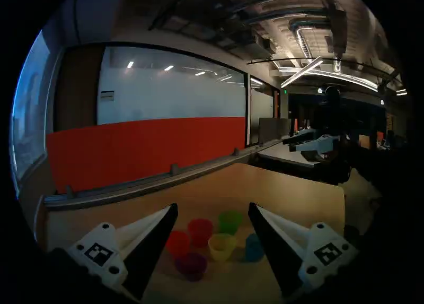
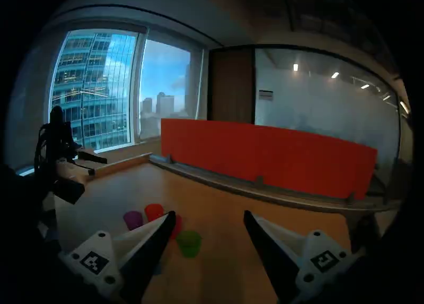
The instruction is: Pour water
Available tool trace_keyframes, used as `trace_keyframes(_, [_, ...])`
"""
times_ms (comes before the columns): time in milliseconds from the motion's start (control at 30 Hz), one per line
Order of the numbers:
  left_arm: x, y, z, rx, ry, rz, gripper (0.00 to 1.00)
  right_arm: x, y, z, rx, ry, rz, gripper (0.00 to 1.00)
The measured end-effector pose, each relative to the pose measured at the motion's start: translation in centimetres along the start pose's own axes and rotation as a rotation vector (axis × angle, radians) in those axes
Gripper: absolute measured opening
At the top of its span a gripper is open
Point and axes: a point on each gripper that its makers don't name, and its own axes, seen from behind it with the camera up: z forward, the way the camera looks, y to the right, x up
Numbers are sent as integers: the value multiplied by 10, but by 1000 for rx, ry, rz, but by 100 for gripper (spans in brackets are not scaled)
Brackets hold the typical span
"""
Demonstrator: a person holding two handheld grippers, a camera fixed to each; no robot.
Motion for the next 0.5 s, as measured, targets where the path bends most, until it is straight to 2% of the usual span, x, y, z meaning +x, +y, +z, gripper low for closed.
trace_keyframes(300, [-25, 19, 8, -66, -39, 26, 99, -18, -2, 3, 14, -61, -22, 99])
trace_keyframes(500, [-39, 32, 15, -109, -56, 26, 99, -30, -4, 6, 27, -87, -30, 99])
